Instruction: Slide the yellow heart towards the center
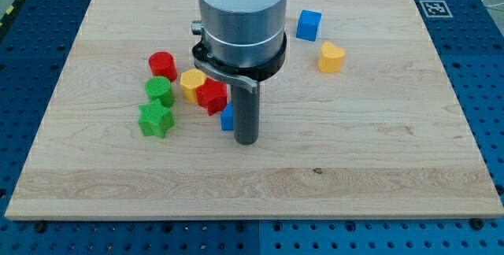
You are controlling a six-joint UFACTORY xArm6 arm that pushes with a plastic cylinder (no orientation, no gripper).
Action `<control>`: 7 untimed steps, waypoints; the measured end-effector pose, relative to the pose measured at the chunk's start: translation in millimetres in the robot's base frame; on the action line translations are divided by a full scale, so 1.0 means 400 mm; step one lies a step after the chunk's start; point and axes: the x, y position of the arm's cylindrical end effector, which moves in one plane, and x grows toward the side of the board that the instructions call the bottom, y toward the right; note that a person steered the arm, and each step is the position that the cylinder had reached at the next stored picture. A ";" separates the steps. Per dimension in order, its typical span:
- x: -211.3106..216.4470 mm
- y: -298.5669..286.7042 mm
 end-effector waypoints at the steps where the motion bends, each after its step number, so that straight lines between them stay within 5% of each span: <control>1: 0.004 0.002; 3: 0.000 0.151; 7: -0.293 0.332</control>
